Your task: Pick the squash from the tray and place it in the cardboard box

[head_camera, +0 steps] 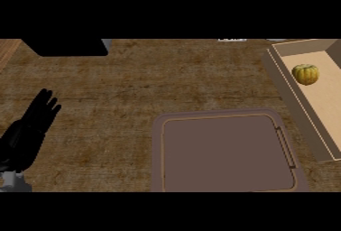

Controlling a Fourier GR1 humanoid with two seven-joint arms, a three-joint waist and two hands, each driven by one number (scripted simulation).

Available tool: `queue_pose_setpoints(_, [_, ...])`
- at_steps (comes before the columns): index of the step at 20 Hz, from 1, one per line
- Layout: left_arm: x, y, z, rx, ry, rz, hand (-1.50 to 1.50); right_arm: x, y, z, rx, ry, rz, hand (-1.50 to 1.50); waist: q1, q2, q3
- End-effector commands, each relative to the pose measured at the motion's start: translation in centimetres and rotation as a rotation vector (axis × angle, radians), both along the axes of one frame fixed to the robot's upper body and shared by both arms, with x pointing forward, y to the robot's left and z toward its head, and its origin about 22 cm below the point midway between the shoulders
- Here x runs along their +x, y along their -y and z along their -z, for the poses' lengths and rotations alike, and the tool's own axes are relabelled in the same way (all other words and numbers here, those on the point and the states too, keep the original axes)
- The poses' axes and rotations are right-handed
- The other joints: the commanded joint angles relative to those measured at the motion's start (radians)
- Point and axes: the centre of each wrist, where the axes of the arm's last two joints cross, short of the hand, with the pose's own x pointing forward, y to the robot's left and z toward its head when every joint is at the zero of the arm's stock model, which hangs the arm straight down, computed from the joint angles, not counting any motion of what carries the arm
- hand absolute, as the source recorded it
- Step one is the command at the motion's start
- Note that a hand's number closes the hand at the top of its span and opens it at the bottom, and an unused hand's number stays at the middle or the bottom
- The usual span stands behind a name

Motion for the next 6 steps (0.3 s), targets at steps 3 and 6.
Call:
queue_pose_setpoints(3, [0.8, 0.2, -1.3, -0.008, 0.02, 0.0, 0.0, -4.6, 1.5, 0.7, -0.013, -0.001, -0.024, -1.5, 0.003, 0.002, 0.0])
queue_pose_setpoints(6, [-0.4, 0.1, -0.9, 0.012, -0.009, 0.009, 0.0, -5.6, 3.8, 0.7, -0.015, -0.013, -0.029, -1.5, 0.008, 0.002, 0.0])
